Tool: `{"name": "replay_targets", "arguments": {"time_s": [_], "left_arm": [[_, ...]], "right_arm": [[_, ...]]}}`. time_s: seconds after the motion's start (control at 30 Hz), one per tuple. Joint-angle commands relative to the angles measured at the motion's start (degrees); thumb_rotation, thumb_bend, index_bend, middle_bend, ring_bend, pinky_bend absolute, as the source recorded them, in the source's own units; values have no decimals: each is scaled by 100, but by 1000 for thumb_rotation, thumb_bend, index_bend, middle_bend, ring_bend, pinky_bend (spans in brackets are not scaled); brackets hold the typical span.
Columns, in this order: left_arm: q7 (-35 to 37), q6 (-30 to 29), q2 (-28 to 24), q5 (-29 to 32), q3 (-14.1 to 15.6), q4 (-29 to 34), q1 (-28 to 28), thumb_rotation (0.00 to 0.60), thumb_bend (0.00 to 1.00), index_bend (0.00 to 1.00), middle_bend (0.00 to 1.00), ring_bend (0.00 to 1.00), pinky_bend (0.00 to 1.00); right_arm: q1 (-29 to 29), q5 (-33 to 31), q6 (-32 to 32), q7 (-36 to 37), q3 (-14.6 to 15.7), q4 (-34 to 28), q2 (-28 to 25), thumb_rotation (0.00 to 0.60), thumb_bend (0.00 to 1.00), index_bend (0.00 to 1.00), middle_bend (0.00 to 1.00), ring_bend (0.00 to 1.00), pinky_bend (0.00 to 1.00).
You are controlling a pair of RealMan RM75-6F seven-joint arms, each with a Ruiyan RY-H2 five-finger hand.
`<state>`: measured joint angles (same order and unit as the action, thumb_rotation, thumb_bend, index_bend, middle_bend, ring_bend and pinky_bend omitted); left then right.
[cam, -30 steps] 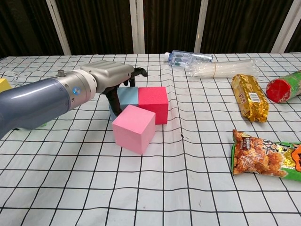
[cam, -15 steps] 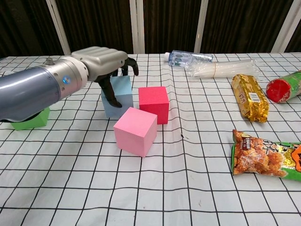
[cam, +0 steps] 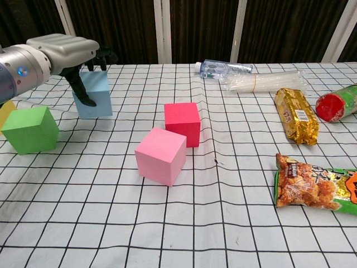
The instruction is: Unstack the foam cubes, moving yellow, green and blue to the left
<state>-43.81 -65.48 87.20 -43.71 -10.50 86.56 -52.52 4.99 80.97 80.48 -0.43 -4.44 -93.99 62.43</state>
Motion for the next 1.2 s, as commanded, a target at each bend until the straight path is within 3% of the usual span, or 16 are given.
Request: {"name": "replay_targets", "arguments": {"time_s": [0.03, 0.3, 0.37, 0.53, 0.67, 0.87, 1.07, 1.2], "left_arm": [[27, 69, -10, 17, -18, -56, 26, 600, 24, 5, 0, 2, 177], [351, 126, -113, -344, -59, 94, 73, 600, 0, 0, 0, 0, 129], [537, -186, -472, -676, -73, 728, 265, 600, 0, 0, 0, 0, 130], [648, -1125, -1387, -1471, 314, 1924, 983, 600, 0, 16, 0, 0, 134], [1481, -2007, -2011, -2618, 991, 2285, 1947, 600, 0, 25, 0, 0, 167], [2659, -2795, -2469, -3424, 1858, 1902, 3208, 600, 0, 35, 0, 0, 168], [3604, -3121, -2427, -3520, 2031, 1273, 3990, 600, 0, 35, 0, 0, 135], [3985, -3029, -2438, -3627, 2020, 1134, 4158, 600, 0, 35, 0, 0, 121]], "right_arm": [[2, 8, -7, 3, 7, 0, 1, 600, 59, 170, 23, 116, 0], [0, 25, -4, 14, 17, -24, -18, 600, 59, 170, 25, 115, 0], [-5, 24, 14, 13, 11, -13, -16, 600, 59, 170, 24, 116, 0], [-6, 40, 27, 58, 7, 6, -18, 600, 58, 170, 25, 116, 0], [-7, 78, 43, 45, 21, -7, -14, 600, 59, 170, 25, 116, 0], [-28, 136, 123, -14, 28, -58, -12, 600, 59, 170, 25, 116, 0], [-52, 221, 203, -125, 57, -91, 1, 600, 59, 170, 25, 116, 0], [-76, 247, 270, -189, 58, -142, -12, 600, 59, 170, 25, 116, 0]]}}
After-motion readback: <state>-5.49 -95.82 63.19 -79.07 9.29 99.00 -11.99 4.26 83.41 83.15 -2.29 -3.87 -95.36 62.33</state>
